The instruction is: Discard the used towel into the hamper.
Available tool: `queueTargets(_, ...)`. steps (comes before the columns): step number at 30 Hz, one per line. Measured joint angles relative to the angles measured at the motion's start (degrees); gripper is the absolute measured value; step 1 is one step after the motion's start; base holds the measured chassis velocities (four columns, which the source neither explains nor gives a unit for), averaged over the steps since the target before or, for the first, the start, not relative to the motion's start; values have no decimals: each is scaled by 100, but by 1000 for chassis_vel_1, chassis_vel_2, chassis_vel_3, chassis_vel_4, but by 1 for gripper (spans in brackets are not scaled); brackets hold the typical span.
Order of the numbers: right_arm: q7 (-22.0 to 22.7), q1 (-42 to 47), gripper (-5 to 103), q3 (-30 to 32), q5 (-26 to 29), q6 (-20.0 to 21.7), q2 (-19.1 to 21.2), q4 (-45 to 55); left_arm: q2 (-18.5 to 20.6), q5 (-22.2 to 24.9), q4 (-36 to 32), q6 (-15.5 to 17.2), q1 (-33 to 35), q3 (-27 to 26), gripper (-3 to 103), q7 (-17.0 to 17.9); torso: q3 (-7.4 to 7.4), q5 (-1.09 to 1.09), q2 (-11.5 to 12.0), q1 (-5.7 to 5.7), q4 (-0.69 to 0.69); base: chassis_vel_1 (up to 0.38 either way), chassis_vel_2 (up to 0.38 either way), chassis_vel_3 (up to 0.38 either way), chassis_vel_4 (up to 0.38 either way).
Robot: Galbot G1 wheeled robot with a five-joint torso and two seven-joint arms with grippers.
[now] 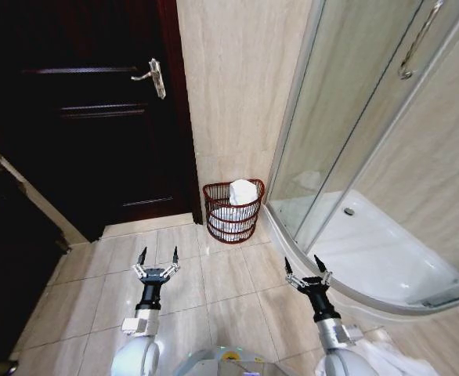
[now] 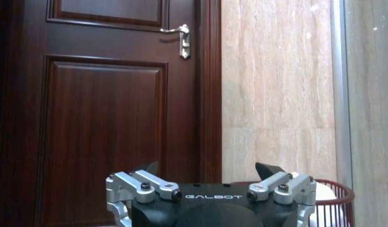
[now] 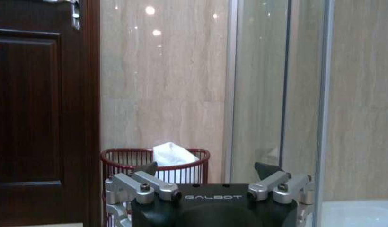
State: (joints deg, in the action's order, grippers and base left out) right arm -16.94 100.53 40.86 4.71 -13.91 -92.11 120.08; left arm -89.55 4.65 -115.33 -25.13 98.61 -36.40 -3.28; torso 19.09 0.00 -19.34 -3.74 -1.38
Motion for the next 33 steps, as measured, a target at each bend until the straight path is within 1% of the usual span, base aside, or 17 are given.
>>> queueTargets(3,4,-8,100,11,-14,-6,-1,-2,7,-2,11,-3,9,-1,100,10,-22,0,43,18,0,0,0,0,0)
queueTargets(14,10,-38,100,28,-34,-23,-4,-17,15,-2,23,-5,3,-14,100,24,-17,0,39,19,0,-34,-41,-36,-38)
queueTargets(33,13,65,100,126,-36,-138,-3,-15,-9,-19,20,-38,18,11,100,25,-12,0,32,14,1,-105,-103,-115,-112)
